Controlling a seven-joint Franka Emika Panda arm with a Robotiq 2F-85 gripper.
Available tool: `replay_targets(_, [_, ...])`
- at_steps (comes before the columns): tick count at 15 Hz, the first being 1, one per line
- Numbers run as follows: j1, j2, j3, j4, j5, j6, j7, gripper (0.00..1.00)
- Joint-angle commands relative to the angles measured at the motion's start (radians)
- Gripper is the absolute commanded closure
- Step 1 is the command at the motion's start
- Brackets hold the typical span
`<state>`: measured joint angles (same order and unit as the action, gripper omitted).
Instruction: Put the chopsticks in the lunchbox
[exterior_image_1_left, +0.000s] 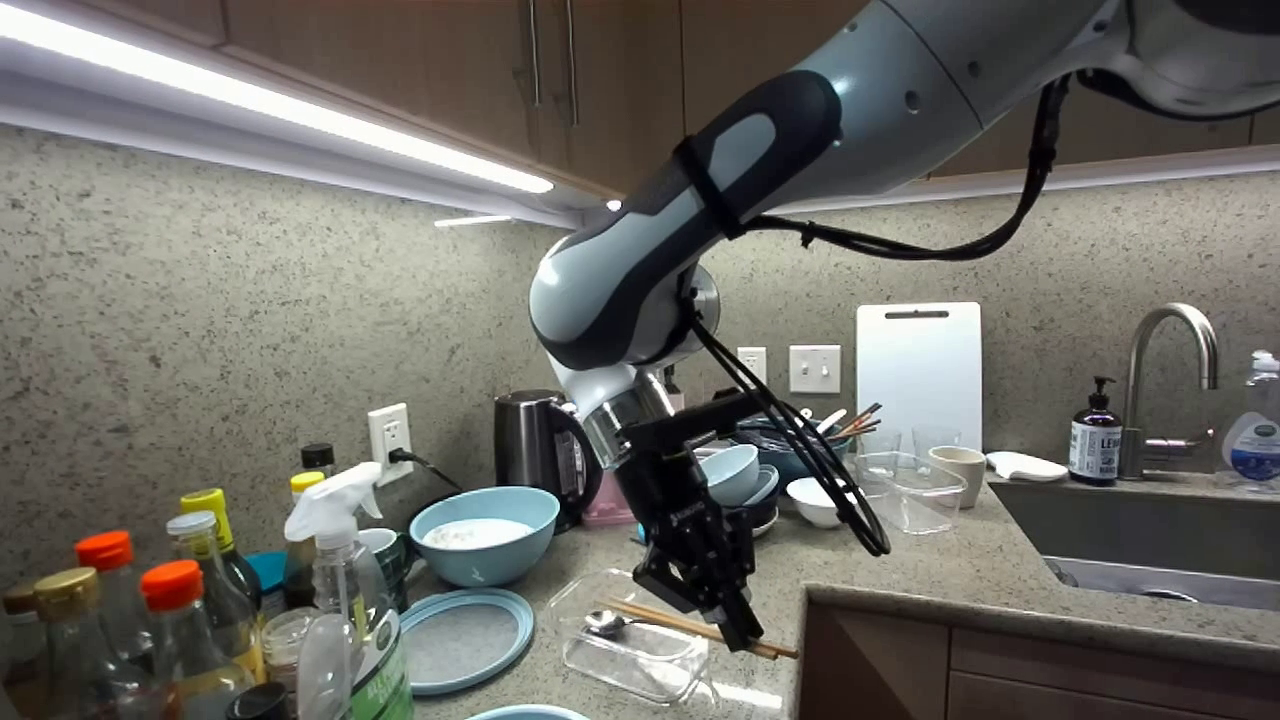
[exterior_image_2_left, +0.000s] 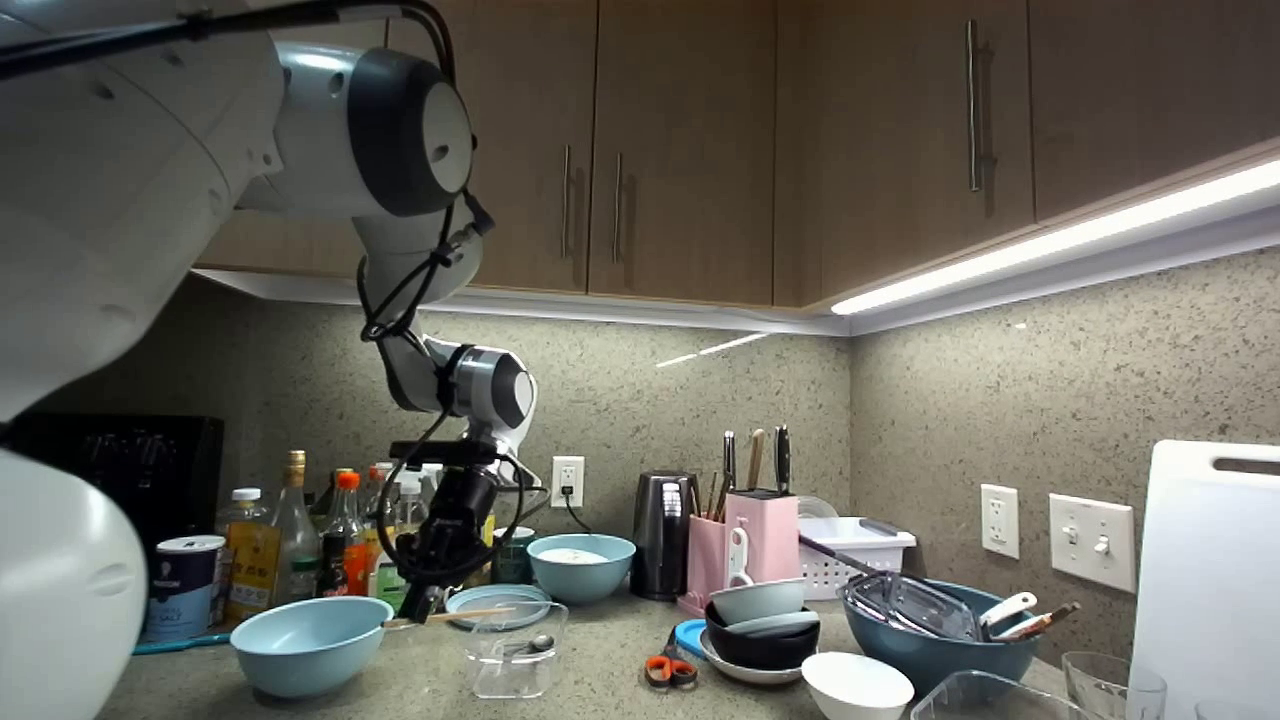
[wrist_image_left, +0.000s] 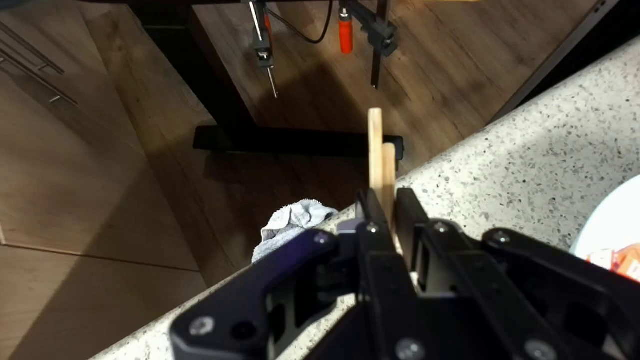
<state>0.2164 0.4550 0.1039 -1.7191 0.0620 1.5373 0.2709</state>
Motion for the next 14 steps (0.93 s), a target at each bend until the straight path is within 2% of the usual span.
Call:
replay_targets(1, [-0.021, 0.116, 0.0, 0.164, -0.044, -0.111, -0.147, 0.92])
replay_targets(7, [-0.028, 0.231, -0.013, 0.337, -0.073, -0.19, -0.212, 0.92])
replay_targets(10, [-0.032, 0.278, -0.02, 0.395, -0.063, -0.147, -0.209, 0.92])
replay_targets(14, [-0.027, 0.351, -0.025, 0.48, -0.061, -0.156, -0.193, 0.92])
